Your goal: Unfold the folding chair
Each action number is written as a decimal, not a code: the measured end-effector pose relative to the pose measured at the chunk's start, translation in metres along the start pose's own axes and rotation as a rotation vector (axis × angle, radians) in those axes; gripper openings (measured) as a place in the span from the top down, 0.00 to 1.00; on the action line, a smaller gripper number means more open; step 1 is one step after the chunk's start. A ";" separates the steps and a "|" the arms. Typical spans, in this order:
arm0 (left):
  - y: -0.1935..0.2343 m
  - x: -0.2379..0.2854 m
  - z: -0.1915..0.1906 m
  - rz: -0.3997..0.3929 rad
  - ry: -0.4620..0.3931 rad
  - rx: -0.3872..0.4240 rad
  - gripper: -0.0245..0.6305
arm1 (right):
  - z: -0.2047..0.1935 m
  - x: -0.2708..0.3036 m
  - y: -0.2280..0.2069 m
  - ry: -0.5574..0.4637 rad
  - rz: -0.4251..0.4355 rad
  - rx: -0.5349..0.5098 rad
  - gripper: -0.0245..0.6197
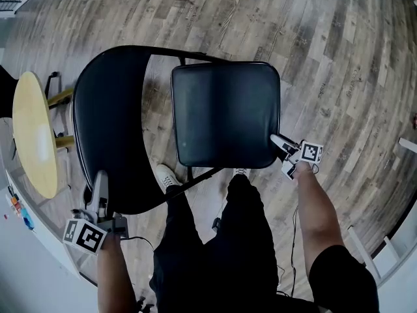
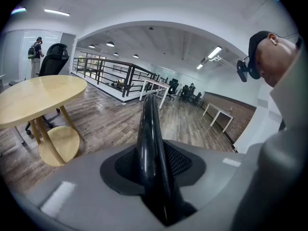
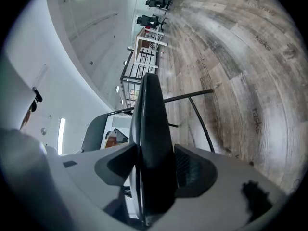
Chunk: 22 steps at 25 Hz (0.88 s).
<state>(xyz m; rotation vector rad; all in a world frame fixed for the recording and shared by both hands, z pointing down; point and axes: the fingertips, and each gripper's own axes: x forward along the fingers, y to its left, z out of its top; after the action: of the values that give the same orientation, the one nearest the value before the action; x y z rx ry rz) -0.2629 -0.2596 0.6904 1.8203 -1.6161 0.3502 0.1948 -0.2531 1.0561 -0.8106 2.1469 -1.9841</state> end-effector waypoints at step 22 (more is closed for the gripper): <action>0.002 0.001 -0.007 0.010 0.005 0.009 0.75 | 0.018 -0.053 0.071 -0.011 -0.293 -0.026 0.59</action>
<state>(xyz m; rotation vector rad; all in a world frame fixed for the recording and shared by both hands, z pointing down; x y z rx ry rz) -0.2630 -0.2561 0.6969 1.8172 -1.6235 0.3669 0.2262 -0.2453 0.9713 -1.1982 2.1573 -2.0762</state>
